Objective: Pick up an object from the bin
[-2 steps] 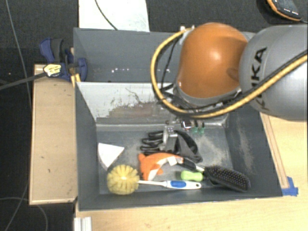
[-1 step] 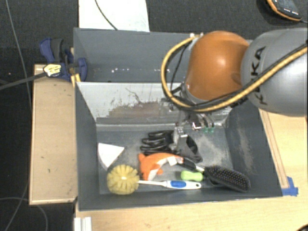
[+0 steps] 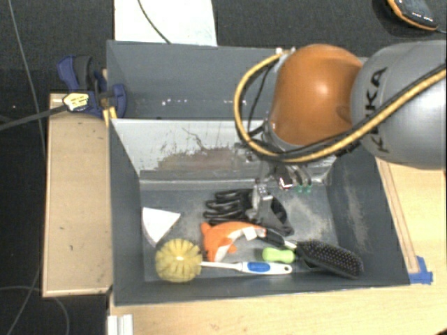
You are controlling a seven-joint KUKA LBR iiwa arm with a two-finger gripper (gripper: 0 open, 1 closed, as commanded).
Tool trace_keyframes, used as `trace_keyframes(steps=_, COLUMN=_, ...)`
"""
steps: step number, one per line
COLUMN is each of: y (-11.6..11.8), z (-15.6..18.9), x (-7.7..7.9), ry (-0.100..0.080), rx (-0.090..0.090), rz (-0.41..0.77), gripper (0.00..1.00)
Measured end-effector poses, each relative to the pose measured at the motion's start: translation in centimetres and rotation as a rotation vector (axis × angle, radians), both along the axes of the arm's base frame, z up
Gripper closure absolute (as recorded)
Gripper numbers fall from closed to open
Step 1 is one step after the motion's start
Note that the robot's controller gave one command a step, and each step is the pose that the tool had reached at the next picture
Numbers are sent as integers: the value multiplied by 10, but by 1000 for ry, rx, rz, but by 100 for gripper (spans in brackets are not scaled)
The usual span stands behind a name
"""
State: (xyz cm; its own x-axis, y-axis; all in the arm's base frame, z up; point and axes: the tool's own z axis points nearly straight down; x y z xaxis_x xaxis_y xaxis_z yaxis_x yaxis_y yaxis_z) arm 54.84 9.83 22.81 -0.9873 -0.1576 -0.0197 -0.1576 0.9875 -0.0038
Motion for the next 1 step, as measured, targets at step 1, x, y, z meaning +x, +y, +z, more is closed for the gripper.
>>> trace_keyframes(steps=1, y=12, z=32, x=-8, ry=-11, rx=1, rz=117, gripper=0)
